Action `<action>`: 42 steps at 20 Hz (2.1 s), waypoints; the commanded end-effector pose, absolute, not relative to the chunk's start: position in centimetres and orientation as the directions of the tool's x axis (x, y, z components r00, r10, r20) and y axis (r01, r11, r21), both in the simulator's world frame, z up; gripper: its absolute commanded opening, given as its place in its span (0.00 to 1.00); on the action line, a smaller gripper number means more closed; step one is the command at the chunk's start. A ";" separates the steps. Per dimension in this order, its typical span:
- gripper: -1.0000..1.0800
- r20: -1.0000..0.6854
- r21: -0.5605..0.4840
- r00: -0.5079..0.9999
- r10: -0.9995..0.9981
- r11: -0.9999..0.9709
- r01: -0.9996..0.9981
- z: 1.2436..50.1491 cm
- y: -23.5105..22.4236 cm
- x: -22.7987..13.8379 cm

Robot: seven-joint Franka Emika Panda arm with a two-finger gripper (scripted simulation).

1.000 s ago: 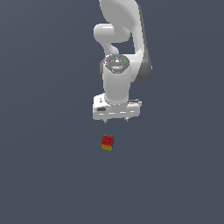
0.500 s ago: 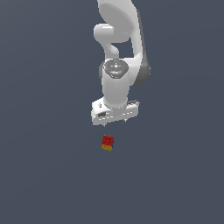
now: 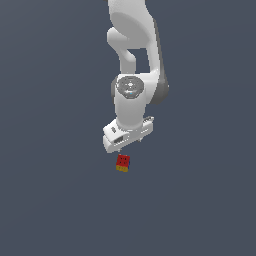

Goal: Pick up the object and move it to a goal position.

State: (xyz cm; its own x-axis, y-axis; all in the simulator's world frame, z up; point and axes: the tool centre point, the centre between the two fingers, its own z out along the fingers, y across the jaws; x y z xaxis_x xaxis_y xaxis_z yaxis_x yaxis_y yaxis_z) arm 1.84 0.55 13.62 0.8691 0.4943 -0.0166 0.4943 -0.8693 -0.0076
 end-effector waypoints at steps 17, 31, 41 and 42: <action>0.96 -0.011 -0.005 0.526 0.851 -0.526 0.851 10.5 -1.0 4.0; 0.96 -0.002 -0.001 0.257 0.966 -0.257 0.966 8.7 -2.0 5.2; 0.96 0.000 0.000 0.209 0.978 -0.209 0.978 8.3 -2.2 5.4; 0.96 0.000 0.000 0.209 0.978 -0.209 0.978 8.3 -2.2 5.4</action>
